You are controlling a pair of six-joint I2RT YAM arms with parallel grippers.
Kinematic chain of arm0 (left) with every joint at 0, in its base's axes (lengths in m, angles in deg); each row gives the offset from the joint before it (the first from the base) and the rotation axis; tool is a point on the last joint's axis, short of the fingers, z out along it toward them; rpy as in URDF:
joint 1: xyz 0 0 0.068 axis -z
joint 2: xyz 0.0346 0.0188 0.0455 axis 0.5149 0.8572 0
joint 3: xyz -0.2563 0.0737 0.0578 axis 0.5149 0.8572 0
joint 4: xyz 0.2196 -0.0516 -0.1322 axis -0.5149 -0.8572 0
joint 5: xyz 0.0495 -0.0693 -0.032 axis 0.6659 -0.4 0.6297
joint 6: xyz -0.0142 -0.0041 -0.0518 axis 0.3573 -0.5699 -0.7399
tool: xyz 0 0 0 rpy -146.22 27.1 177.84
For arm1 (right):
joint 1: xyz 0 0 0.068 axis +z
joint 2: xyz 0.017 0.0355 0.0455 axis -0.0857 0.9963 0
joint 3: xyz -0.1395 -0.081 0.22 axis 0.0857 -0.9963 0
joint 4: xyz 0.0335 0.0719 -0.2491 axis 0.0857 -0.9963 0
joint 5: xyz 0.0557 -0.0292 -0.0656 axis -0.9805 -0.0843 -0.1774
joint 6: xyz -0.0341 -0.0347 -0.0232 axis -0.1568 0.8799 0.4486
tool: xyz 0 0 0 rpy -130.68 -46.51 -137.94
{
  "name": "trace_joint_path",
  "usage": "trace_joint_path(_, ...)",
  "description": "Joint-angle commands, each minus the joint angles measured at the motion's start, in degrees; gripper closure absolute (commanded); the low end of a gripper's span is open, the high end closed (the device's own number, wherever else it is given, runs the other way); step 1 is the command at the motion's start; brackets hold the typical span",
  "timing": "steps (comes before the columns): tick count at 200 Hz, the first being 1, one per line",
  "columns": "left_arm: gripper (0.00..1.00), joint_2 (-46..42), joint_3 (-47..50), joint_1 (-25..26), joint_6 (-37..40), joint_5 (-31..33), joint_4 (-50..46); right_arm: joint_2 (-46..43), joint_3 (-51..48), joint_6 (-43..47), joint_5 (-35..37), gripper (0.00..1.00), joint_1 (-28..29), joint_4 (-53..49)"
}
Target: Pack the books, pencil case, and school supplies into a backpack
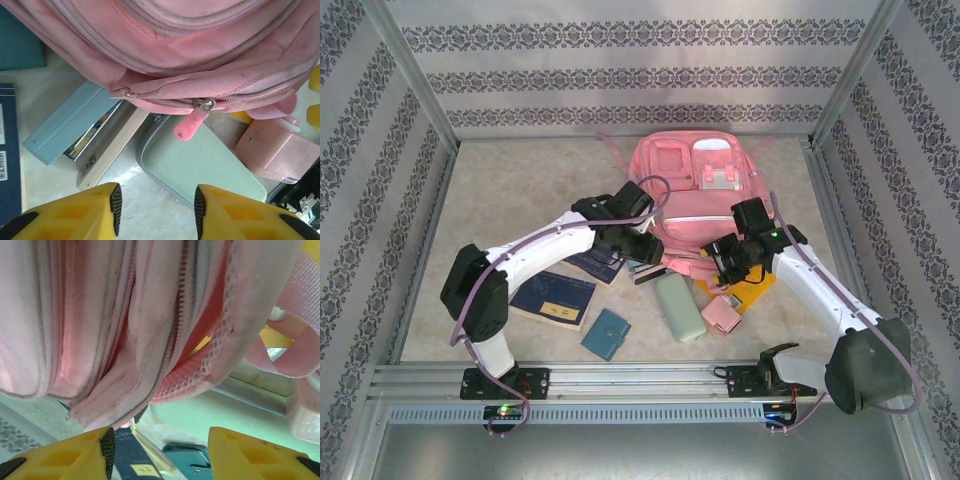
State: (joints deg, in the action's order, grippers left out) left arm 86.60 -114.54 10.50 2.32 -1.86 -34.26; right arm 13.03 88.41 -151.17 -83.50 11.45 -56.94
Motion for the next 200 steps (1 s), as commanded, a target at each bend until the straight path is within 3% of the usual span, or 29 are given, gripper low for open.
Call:
trace_joint_path(1, 0.57, -2.9, 1.2, -0.8, -0.4, 0.7, 1.9, -0.8, -3.0, -7.1, 0.9, 0.47, -0.2, 6.4)
trace_joint_path(28, 0.58, -3.3, 1.9, -0.8, -0.6, 0.1, 2.1, 1.8, -3.0, -7.4, 1.4, 0.48, -1.8, 10.8)
trace_joint_path(88, 0.61, -2.8, 3.5, -0.8, -1.7, -1.4, 3.2, 11.0, 2.3, -4.0, 2.6, 0.52, -2.5, 7.4)
trace_joint_path(98, 0.61, -2.7, 3.7, -0.8, -1.8, -1.6, 3.4, 12.4, 2.3, -3.4, 2.7, 0.59, -2.5, 7.0)
trace_joint_path(129, 0.57, -1.2, 4.0, -0.7, -1.6, -2.4, 3.1, 12.3, 2.8, -2.0, 3.4, 1.00, -2.1, 6.9)
trace_joint_path(163, 0.46, 1.2, 2.7, -0.7, -1.5, -4.7, 4.0, 9.7, 4.1, -1.6, 3.3, 1.00, -2.6, 5.1)
trace_joint_path(200, 0.44, 4.4, -0.9, -0.1, 0.6, -5.9, 4.2, 7.9, 5.9, -1.6, 2.3, 1.00, -2.6, 3.2)
